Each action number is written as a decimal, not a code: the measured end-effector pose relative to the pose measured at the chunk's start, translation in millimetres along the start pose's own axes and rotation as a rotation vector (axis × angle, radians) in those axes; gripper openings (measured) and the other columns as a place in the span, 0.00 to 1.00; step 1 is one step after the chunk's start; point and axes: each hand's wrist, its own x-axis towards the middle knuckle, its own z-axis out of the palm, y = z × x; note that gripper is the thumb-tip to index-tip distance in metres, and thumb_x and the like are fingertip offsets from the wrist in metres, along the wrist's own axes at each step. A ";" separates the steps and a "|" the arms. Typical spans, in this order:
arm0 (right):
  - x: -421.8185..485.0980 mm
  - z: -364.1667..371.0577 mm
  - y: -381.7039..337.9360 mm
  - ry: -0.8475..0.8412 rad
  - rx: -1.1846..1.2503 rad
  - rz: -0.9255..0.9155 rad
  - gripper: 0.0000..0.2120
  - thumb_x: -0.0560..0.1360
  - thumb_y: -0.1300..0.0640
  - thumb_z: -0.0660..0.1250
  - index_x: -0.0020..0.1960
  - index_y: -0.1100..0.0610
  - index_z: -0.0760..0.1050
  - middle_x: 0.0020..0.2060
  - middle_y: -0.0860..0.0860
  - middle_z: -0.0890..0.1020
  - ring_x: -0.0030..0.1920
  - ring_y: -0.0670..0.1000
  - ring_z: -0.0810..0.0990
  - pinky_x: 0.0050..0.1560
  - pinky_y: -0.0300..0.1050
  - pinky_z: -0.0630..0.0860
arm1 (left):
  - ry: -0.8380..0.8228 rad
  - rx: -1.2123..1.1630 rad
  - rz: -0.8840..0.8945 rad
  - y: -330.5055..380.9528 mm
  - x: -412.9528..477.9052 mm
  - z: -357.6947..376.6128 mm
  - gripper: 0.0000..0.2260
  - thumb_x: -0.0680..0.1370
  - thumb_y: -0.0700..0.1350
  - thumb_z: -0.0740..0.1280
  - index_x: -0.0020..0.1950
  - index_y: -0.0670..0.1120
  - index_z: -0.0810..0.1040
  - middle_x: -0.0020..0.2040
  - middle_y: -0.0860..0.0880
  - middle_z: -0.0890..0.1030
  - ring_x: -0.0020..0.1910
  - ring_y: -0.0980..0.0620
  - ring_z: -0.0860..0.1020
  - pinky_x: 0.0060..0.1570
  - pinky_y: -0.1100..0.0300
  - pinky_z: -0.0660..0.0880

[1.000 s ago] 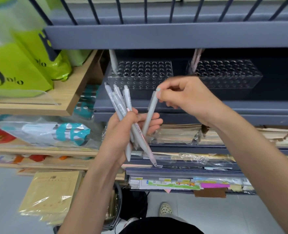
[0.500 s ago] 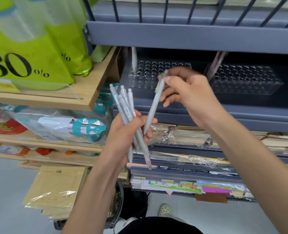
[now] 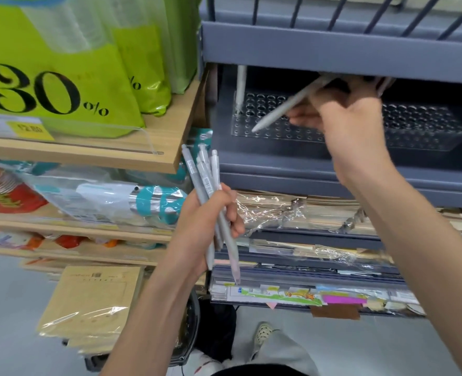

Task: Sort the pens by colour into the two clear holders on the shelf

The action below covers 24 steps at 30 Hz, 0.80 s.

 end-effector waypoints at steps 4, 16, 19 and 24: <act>13.9 22.0 1.0 0.112 -0.107 -0.087 0.07 0.77 0.64 0.63 0.43 0.55 0.76 0.34 0.47 0.84 0.40 0.51 0.84 0.48 0.49 0.82 | -0.034 -0.048 -0.013 1.0 1.3 -7.4 0.05 0.74 0.42 0.69 0.41 0.46 0.73 0.28 0.48 0.72 0.28 0.46 0.77 0.31 0.57 0.76; 48.9 60.4 2.6 -0.174 -0.925 -0.088 0.19 0.83 0.46 0.52 0.61 0.55 0.77 0.59 0.53 0.80 0.59 0.57 0.77 0.59 0.45 0.70 | -0.058 0.005 0.003 8.4 13.0 -8.8 0.08 0.75 0.42 0.70 0.44 0.45 0.70 0.29 0.49 0.73 0.23 0.50 0.71 0.24 0.61 0.71; 52.0 65.9 6.1 -0.208 -0.949 -0.095 0.19 0.82 0.44 0.53 0.60 0.53 0.77 0.59 0.53 0.80 0.59 0.58 0.77 0.57 0.44 0.69 | -0.048 0.013 0.009 8.3 16.3 -8.4 0.07 0.74 0.43 0.70 0.43 0.47 0.72 0.31 0.47 0.76 0.23 0.49 0.71 0.23 0.61 0.71; 55.0 69.8 15.8 -0.189 -0.888 -0.122 0.17 0.81 0.46 0.57 0.53 0.55 0.79 0.51 0.53 0.83 0.52 0.55 0.80 0.48 0.40 0.67 | -0.048 0.009 0.020 8.9 19.0 -10.0 0.08 0.73 0.43 0.71 0.48 0.44 0.74 0.35 0.45 0.80 0.24 0.50 0.72 0.23 0.60 0.70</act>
